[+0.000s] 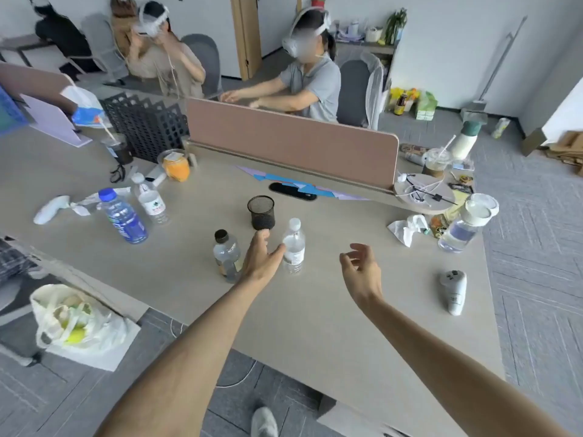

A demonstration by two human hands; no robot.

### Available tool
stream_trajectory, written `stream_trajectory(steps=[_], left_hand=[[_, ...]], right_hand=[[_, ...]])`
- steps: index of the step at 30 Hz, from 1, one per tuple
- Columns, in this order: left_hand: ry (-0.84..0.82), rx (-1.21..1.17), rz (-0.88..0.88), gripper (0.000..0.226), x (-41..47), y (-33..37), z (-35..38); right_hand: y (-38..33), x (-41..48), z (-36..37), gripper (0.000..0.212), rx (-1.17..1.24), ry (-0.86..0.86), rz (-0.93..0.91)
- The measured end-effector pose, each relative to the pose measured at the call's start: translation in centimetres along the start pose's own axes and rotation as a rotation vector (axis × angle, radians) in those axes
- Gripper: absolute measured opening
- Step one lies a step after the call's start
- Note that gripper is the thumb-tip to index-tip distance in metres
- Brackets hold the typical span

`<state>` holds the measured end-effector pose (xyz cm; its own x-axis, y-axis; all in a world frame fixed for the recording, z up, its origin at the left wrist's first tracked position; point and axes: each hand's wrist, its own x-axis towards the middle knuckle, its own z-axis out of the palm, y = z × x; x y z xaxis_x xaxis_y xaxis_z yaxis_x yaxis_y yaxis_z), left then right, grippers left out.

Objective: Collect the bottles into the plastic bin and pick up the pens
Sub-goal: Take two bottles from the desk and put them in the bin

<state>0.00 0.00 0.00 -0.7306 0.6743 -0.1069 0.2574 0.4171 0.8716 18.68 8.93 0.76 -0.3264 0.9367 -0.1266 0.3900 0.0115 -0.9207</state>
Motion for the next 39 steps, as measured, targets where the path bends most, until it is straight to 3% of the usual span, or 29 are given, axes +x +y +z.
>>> stream_trajectory(steps=[9,14,20,29,39], left_hand=[[-0.109,-0.092,-0.116,0.098,8.7,-4.1,5.3],[-0.197,-0.074,-0.112,0.080,10.5,-5.8,7.5],[-0.155,-0.068,-0.154,0.060,10.3,-4.5,9.0],[-0.071,-0.115,-0.161,0.069,1.7,-3.2,3.0],[0.168,-0.154,-0.097,0.061,-6.5,-3.0,-9.5]], right_hand=[[3.0,6.4,3.5,0.035,-0.042,0.127,0.155],[3.5,8.4,5.7,0.038,-0.013,0.180,0.208],[3.7,7.8,5.7,0.038,-0.013,0.178,0.228],[2.7,2.3,3.1,0.034,0.042,0.102,0.214],[-1.3,-4.6,7.6,0.032,0.012,-0.196,0.012]])
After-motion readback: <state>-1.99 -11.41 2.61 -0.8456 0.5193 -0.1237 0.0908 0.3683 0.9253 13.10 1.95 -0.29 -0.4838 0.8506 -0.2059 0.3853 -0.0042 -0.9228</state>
